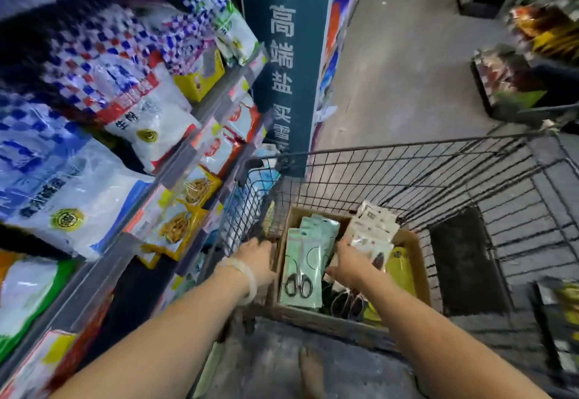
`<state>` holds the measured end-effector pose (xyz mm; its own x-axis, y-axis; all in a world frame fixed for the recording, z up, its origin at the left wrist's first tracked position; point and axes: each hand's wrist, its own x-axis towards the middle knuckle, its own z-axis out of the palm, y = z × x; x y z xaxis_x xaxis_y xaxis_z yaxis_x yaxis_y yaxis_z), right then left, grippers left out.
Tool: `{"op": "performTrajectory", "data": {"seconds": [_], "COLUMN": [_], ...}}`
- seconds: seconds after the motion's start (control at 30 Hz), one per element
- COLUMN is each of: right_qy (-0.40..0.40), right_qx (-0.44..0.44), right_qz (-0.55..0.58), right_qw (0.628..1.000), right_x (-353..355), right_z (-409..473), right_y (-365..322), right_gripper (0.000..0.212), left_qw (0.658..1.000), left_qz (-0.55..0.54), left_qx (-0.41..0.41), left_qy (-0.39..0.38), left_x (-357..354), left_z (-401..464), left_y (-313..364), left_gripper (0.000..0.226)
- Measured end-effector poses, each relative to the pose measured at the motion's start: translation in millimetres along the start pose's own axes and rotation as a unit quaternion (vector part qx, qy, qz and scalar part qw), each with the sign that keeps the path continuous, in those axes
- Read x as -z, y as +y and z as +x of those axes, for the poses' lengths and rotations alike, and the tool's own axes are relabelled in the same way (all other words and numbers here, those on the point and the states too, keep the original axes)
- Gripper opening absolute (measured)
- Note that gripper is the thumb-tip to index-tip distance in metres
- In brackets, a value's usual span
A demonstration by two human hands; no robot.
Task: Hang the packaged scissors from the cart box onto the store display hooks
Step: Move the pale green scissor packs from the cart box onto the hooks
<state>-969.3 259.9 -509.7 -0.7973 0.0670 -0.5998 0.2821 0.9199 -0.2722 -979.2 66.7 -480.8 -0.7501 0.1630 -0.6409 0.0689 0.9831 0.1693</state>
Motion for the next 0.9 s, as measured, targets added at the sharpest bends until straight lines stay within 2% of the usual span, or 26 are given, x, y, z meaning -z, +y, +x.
{"op": "performTrajectory", "data": {"seconds": [0.1,0.2,0.3,0.37,0.47,0.7,0.9], "right_qy": [-0.066,-0.116,-0.146,-0.137,-0.111,-0.124,-0.131], "right_qx": [-0.015,-0.038,-0.076,-0.103,-0.127,-0.154,-0.118], "right_qz": [0.016,0.083,0.154,0.209,0.238,0.323,0.286], "right_qw": [0.998,0.989,0.974,0.963,0.956,0.926,0.942], "right_x": [-7,-22,-44,-60,-81,-84,-81], "right_z": [40,78,109,123,143,148,145], "right_y": [7,12,13,12,18,21,15], "right_gripper": [0.067,0.06,0.069,0.072,0.065,0.026,0.034], "left_qw": [0.999,0.994,0.985,0.979,0.97,0.958,0.96], "left_qz": [-0.024,-0.071,-0.125,-0.166,-0.21,-0.235,-0.227], "left_qx": [0.027,0.049,0.068,0.074,0.101,0.146,0.142], "left_qy": [-0.037,-0.069,-0.094,-0.091,-0.072,-0.073,-0.081], "left_x": [-6,-21,-36,-42,-48,-48,-47], "left_z": [39,68,88,96,103,114,113], "left_y": [4,11,12,13,10,11,21], "left_gripper": [0.065,0.06,0.053,0.054,0.055,0.05,0.05]}}
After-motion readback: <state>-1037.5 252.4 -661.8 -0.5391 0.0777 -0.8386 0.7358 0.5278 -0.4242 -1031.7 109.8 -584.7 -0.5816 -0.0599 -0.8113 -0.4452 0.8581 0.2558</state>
